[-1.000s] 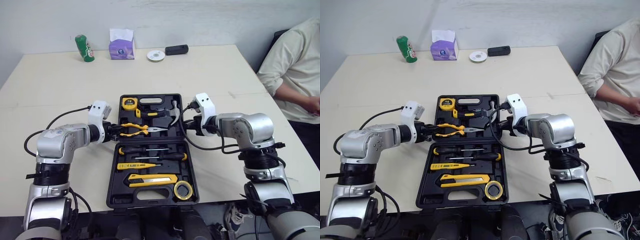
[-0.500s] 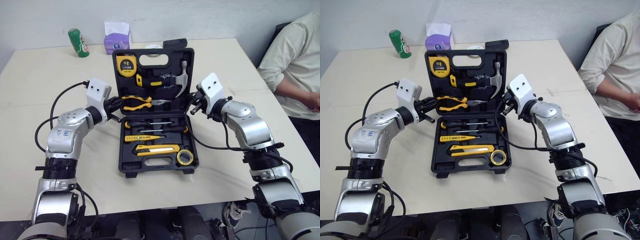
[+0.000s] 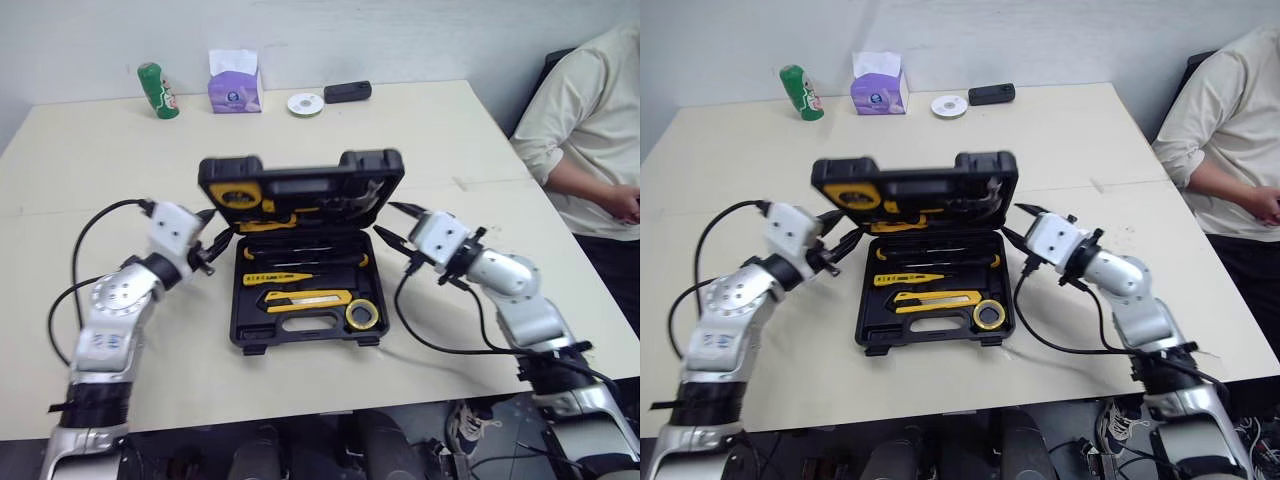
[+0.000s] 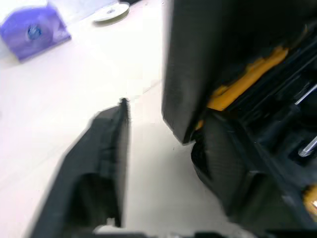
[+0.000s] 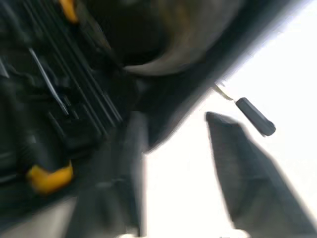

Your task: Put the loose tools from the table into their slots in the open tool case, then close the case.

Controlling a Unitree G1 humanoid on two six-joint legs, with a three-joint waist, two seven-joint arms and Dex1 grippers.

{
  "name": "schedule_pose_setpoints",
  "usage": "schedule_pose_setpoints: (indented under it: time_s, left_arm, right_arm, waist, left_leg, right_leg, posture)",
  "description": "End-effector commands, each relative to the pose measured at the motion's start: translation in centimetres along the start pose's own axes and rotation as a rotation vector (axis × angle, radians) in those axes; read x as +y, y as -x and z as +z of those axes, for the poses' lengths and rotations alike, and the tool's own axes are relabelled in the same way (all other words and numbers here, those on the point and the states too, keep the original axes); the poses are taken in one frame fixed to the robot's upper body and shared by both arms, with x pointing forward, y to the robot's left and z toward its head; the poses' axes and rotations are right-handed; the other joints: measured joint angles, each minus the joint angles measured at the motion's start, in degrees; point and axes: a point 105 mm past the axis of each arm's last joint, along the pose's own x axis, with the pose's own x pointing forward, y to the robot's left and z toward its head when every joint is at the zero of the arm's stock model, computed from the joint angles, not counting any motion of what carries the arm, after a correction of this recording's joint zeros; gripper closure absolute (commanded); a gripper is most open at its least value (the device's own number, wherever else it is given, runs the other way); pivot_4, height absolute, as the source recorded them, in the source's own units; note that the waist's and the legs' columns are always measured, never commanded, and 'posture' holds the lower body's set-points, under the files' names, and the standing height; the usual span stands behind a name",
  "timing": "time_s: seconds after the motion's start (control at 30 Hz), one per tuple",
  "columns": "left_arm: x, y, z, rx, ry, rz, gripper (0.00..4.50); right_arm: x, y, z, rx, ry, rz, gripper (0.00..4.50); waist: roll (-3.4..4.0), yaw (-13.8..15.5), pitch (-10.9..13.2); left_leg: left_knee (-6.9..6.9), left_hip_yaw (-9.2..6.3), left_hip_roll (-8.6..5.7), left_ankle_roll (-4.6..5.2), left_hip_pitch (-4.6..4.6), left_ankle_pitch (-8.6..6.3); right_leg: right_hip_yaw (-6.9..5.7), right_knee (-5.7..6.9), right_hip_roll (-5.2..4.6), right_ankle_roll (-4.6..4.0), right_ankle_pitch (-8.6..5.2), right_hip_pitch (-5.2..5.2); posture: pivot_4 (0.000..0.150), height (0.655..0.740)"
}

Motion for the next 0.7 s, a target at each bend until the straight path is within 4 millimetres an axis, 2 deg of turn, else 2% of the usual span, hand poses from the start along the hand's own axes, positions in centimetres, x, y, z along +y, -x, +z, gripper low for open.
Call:
schedule_pose_setpoints:
  time_s: [0.03,0.07,0.2,0.23,0.3,0.37,0.43,0.57,0.67,0.7]
  left_arm:
    - [1.4,4.8,1.8,0.013,0.097,-0.018,0.4]
    - [1.2,6.8,1.1,0.07,0.129,-0.059,0.08]
    - [2.5,13.2,-1.2,0.274,0.247,-0.047,0.08]
    - [2.9,14.3,-1.7,0.318,0.267,-0.041,0.08]
    - [3.6,15.8,-2.4,0.379,0.253,-0.02,0.08]
    - [4.5,16.1,-2.6,0.396,0.224,0.007,0.08]
    - [5.0,15.5,-2.2,0.367,0.23,0.017,0.08]
    - [4.9,13.9,-1.8,0.335,0.21,-0.012,0.08]
    - [4.7,12.7,-1.7,0.322,0.188,-0.039,0.08]
    - [4.7,12.3,-1.6,0.317,0.177,-0.049,0.32]
  right_arm:
    - [-0.9,3.9,3.8,-0.042,-0.061,0.112,0.32]
    - [-0.2,5.6,3.3,0.025,-0.126,0.183,0.02]
    - [1.7,11.5,1.1,0.285,-0.351,0.35,0.02]
    - [2.6,13.1,0.6,0.356,-0.431,0.405,0.02]
    - [4.2,15.5,0.5,0.424,-0.527,0.505,0.02]
    - [4.6,16.6,-0.4,0.47,-0.555,0.495,0.02]
    - [4.6,16.9,-0.8,0.47,-0.569,0.47,0.02]
    - [4.6,16.4,-0.8,0.448,-0.601,0.45,0.02]
    - [5.4,15.9,-0.4,0.43,-0.59,0.487,0.02]
    - [5.7,15.7,-0.2,0.423,-0.592,0.502,0.0]
  waist:
    - [0.0,0.3,0.0]
    - [0.0,0.4,0.0]
    - [0.01,0.8,0.0]
    - [-0.01,1.0,0.0]
    - [-0.02,1.9,0.0]
    - [-0.03,2.3,0.0]
    - [-0.03,2.5,0.0]
    - [-0.02,3.0,0.0]
    - [-0.02,3.0,0.0]
    - [-0.02,3.1,0.0]
  left_leg:
    - [-0.02,-0.04,0.0,-0.01,-0.02,-0.01]
    - [-0.07,-0.11,0.05,-0.01,0.03,-0.01]
    - [-0.05,-0.31,0.05,0.15,0.39,-0.28]
    - [-0.04,-0.31,0.04,0.53,0.55,-0.56]
    - [-0.01,-0.31,0.04,0.6,0.61,-0.66]
    - [-0.02,-0.32,0.05,0.32,0.62,-0.82]
    - [-0.04,-0.33,0.05,0.3,0.6,-0.83]
    - [-0.09,-0.31,0.08,0.28,0.52,-0.89]
    - [-0.08,-0.25,0.08,0.25,0.56,-0.91]
    - [-0.08,-0.25,0.1,0.26,0.56,-0.87]
  right_leg:
    - [-0.02,-0.01,0.0,-0.03,-0.02,-0.01]
    - [-0.05,-0.02,0.05,-0.04,-0.02,0.09]
    - [-0.28,-0.64,0.03,-0.03,-0.04,0.72]
    - [-0.29,-0.73,0.03,-0.01,-0.04,0.91]
    - [-0.27,-0.92,0.02,0.0,-0.05,1.0]
    - [-0.27,-1.12,0.06,-0.01,-0.1,1.04]
    - [-0.25,-1.21,0.06,-0.04,-0.11,1.05]
    - [-0.24,-1.22,0.06,0.03,-0.06,1.01]
    - [-0.21,-0.96,0.04,0.06,-0.04,0.94]
    - [-0.22,-0.96,0.07,0.05,-0.06,0.92]
  posture:
    - [0.15,0.7252]
    - [0.15,0.7252]
    - [0.15,0.7252]
    - [0.15,0.7252]
    - [0.15,0.7252]
    - [0.15,0.7252]
    - [0.15,0.7252]
    - [0.15,0.7252]
    - [0.15,0.7252]
    - [0.15,0.7252]
